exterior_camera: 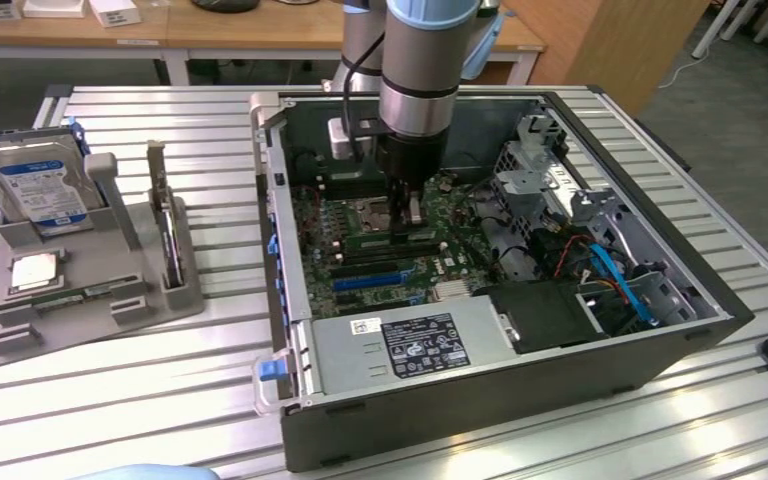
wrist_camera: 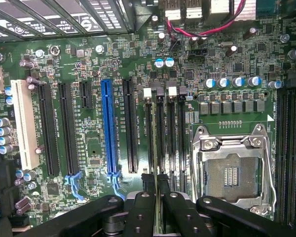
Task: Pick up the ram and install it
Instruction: 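Insert the ram into the slot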
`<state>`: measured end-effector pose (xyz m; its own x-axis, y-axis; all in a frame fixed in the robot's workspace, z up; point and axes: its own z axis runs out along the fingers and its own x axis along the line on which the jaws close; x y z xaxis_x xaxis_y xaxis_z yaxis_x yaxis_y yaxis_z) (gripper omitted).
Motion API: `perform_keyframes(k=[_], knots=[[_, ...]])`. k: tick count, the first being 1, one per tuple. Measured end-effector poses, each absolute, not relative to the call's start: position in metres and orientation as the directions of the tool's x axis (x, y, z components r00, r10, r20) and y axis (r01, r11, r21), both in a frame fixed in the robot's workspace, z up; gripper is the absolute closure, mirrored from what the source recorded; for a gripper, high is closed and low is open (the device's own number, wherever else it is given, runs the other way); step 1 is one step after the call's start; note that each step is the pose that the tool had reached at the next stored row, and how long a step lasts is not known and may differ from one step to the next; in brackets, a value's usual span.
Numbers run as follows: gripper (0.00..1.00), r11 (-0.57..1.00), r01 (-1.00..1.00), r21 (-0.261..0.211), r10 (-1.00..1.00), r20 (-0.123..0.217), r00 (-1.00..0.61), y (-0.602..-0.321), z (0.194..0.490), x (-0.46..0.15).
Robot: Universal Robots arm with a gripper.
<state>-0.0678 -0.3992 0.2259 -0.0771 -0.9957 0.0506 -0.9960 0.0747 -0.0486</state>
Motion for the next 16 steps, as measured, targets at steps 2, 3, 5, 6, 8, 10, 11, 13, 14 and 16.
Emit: perform_keyframes(k=[2,3,5,6,8,10,11,13,14,16], knots=[[0.87,0.073,-0.996,-0.049,-0.996,0.051,-0.076,-0.3992,0.2257,-0.0678],[0.87,0.073,-0.996,-0.049,-0.996,0.05,-0.075,-0.3992,0.2256,-0.0678],[0.87,0.072,-0.996,-0.049,-0.996,0.051,-0.074,-0.3992,0.2256,-0.0678],[0.87,0.071,-0.996,-0.049,-0.996,0.051,-0.074,-0.3992,0.2256,-0.0678],[0.87,0.071,-0.996,-0.049,-0.996,0.051,-0.074,-0.3992,0.2256,-0.0678],[0.87,0.07,-0.996,-0.049,-0.996,0.051,-0.072,-0.3992,0.2256,-0.0678],[0.87,0.068,-0.997,-0.049,-0.996,0.051,-0.07,-0.3992,0.2256,-0.0678],[0.87,0.062,-0.997,-0.049,-0.997,0.052,-0.064,-0.3992,0.2256,-0.0678],[0.87,0.058,-0.997,-0.049,-0.997,0.053,-0.06,-0.3992,0.2256,-0.0678],[0.87,0.051,-0.998,-0.049,-0.997,0.055,-0.053,-0.3992,0.2255,-0.0678]])
